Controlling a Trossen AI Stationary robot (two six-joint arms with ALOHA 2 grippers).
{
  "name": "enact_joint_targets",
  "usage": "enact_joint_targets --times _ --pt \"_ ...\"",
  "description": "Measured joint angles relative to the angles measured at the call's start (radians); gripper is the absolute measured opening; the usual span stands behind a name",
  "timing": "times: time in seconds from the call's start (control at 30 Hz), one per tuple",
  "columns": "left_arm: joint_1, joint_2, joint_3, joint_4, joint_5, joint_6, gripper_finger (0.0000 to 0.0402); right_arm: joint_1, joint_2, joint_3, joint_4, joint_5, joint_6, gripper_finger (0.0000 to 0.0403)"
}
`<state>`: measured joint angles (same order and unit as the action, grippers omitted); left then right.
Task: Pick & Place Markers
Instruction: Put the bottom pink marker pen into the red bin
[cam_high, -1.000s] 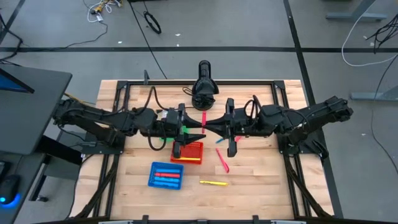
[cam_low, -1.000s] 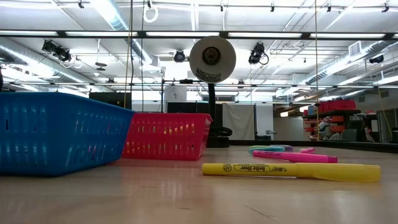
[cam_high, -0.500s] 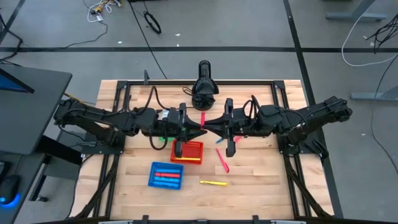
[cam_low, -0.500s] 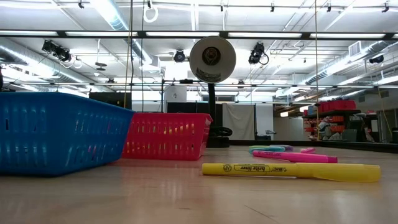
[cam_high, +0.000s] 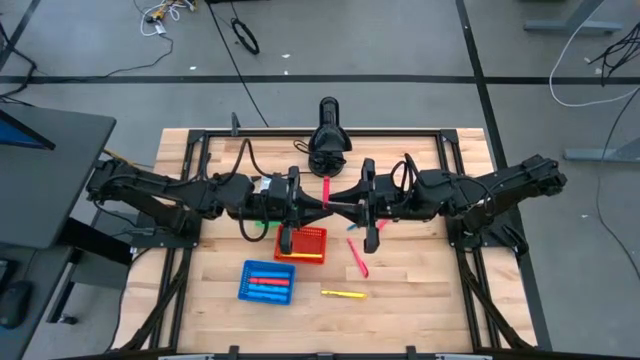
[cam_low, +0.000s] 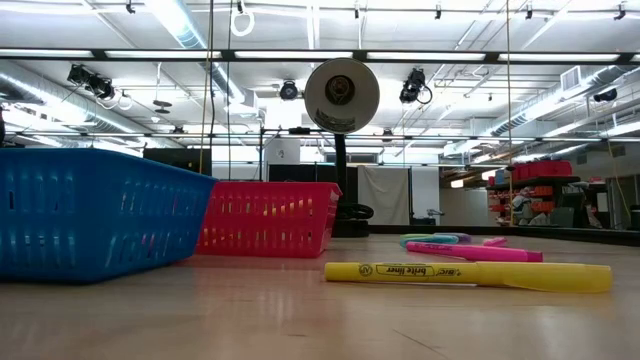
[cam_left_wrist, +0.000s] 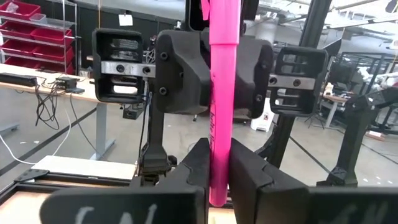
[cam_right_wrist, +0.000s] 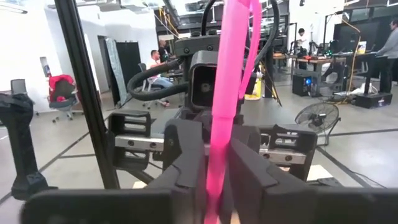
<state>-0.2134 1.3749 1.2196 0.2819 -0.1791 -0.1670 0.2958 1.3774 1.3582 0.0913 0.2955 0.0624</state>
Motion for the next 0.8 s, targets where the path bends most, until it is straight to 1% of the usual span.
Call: enact_joint_targets --times 0.2,0.4,0.5,0.57,0.8 --pt "0.0 -0.032 0.001 -0.045 0.0 0.004 0.0035 0.001 -0.02 0.0 -0.033 -0.001 0.004 0.0127" --pt "0.0 -0.071 0.001 -0.198 0.005 0.003 0.0035 0.001 -0.038 -0.001 -0.084 0.0 0.006 0.0169" --pt "0.0 -0.085 -0.001 -0.275 0.011 -0.002 0.0035 0.001 -0.046 -0.001 -0.101 0.0 0.007 0.0179" --pt "0.0 -0.09 0.002 -0.292 0.032 -0.006 0.0035 0.006 -0.053 -0.002 -0.108 0.001 0.007 0.0183" --pt "-0.004 -0.111 0.006 -0.414 0.06 -0.024 0.0035 0.018 -0.094 -0.001 -0.142 0.001 0.007 0.0185"
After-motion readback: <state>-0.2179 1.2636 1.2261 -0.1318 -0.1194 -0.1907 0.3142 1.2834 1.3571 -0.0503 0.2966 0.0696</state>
